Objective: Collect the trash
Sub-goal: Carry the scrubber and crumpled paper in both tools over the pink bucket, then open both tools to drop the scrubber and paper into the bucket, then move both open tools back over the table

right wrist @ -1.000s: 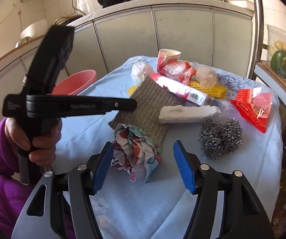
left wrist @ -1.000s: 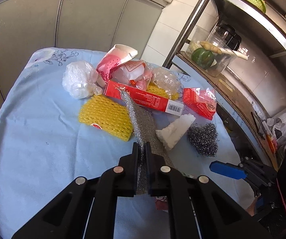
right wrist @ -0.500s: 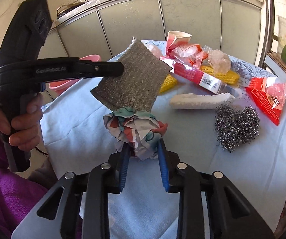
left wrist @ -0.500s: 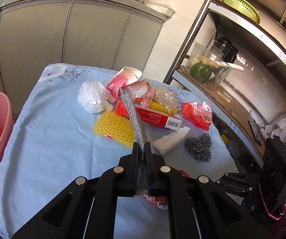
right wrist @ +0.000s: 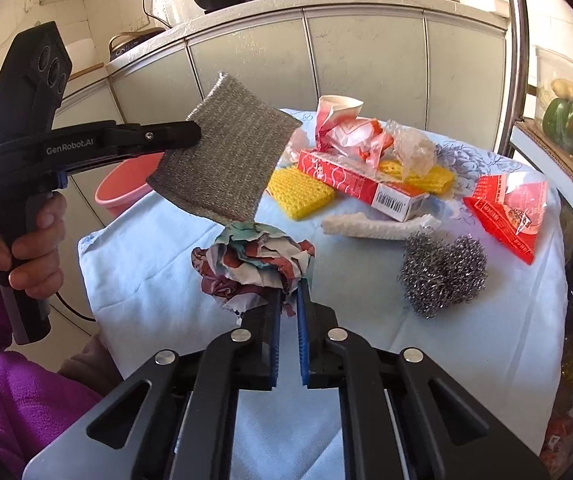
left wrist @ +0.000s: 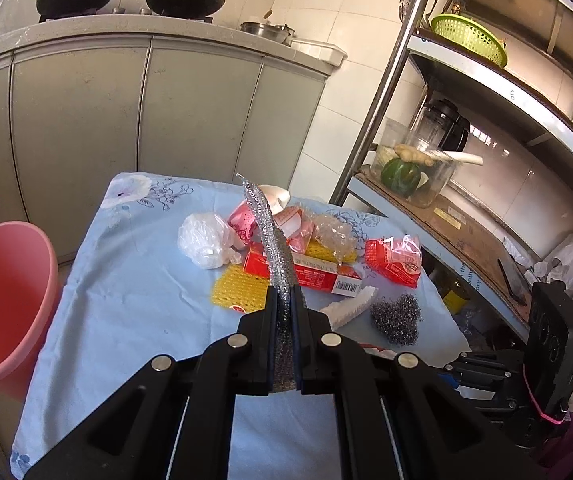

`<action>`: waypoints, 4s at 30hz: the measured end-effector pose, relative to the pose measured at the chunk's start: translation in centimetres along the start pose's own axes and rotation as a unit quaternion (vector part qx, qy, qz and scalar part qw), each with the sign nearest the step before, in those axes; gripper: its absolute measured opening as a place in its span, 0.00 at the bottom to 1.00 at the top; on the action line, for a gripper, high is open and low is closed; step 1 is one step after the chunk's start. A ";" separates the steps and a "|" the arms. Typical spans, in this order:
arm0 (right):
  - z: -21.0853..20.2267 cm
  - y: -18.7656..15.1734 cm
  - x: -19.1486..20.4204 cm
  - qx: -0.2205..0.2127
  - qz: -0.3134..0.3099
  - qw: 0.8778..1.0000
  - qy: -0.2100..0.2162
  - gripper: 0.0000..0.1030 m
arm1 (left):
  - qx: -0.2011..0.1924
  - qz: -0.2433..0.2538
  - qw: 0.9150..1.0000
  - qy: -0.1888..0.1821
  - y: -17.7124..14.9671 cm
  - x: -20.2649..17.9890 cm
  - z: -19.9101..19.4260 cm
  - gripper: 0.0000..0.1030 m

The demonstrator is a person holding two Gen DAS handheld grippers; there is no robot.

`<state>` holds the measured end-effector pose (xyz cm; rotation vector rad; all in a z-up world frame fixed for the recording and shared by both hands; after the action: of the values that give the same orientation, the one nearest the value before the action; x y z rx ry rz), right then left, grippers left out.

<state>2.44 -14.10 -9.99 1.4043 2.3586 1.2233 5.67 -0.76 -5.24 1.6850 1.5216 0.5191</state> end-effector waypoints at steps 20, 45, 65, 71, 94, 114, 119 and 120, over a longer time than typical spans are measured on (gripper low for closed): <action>-2.5 5.4 0.0 -0.068 -0.005 0.998 -0.020 0.07 | -0.064 -0.019 0.997 0.025 3.4 3.2 -4.4 0.05; 11.2 16.7 13.3 -0.037 -0.094 0.991 0.092 0.07 | -0.106 -0.117 0.962 0.221 2.5 25.9 -11.3 0.05; 25.0 13.4 19.3 0.095 -0.116 0.984 0.099 0.14 | -0.002 -0.156 0.955 0.252 -5.0 31.1 -4.7 0.11; 25.0 13.3 18.9 0.099 -0.101 0.985 0.101 0.28 | -0.007 -0.163 0.953 0.257 -4.8 31.0 -5.2 0.28; 13.3 12.9 12.5 0.002 -0.080 0.996 0.043 0.31 | -0.063 -0.134 0.967 0.208 -0.4 23.6 -9.1 0.43; 3.9 9.2 3.7 -0.065 -0.013 0.996 -0.054 0.42 | -0.035 -0.042 0.990 0.132 0.3 10.1 -3.3 0.48; 1.7 8.3 1.2 -0.084 0.000 0.992 -0.092 0.44 | -0.027 -0.033 0.993 0.112 0.3 7.7 -2.1 0.48; 1.1 8.0 0.5 -0.087 0.006 0.991 -0.099 0.44 | -0.025 -0.032 0.993 0.108 0.3 7.3 -1.9 0.48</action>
<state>8.12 -11.16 -4.98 1.4129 2.0629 1.1999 5.83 6.74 -5.36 1.5763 1.6968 0.7175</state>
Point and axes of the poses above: each gripper's, at about its wrist camera, not at the fingertips, and z roughly the way its jaws point, x to its left, y to its top, the point moved 10 cm from there along z, roughly the way its jaws point, and after that the axes turned 8 degrees about y, right-handed, at the moved point
